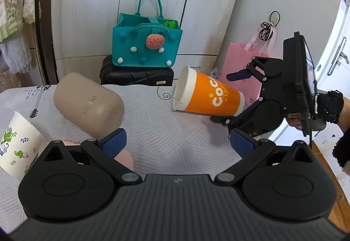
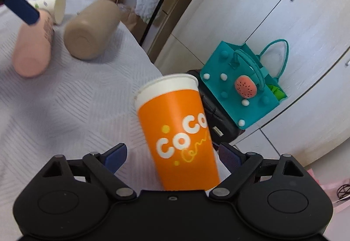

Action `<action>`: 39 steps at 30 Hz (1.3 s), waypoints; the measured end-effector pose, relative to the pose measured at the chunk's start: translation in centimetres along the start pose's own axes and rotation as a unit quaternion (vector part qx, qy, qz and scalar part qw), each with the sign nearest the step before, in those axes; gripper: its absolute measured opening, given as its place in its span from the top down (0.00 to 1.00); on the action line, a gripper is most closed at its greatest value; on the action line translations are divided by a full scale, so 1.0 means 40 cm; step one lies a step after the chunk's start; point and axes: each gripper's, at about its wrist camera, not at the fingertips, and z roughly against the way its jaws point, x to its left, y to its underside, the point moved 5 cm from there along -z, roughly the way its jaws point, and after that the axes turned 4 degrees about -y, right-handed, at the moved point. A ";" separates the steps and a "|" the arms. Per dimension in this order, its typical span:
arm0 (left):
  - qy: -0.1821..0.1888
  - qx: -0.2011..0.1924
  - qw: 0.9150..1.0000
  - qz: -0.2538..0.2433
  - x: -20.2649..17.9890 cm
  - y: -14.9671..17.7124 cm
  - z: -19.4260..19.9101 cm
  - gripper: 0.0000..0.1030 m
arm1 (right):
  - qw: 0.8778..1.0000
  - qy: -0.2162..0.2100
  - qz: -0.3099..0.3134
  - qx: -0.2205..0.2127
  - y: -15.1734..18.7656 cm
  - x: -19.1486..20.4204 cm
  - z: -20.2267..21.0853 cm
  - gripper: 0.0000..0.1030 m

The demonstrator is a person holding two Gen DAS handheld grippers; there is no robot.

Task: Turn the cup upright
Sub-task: 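Reach the right tool to the orange cup and grasp its body, then lift the orange cup with the right tool while the left tool approaches it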

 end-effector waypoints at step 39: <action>-0.005 -0.015 1.000 -0.008 0.039 0.066 0.164 0.00 | 0.936 -0.108 -0.329 0.056 0.047 0.095 0.141 0.25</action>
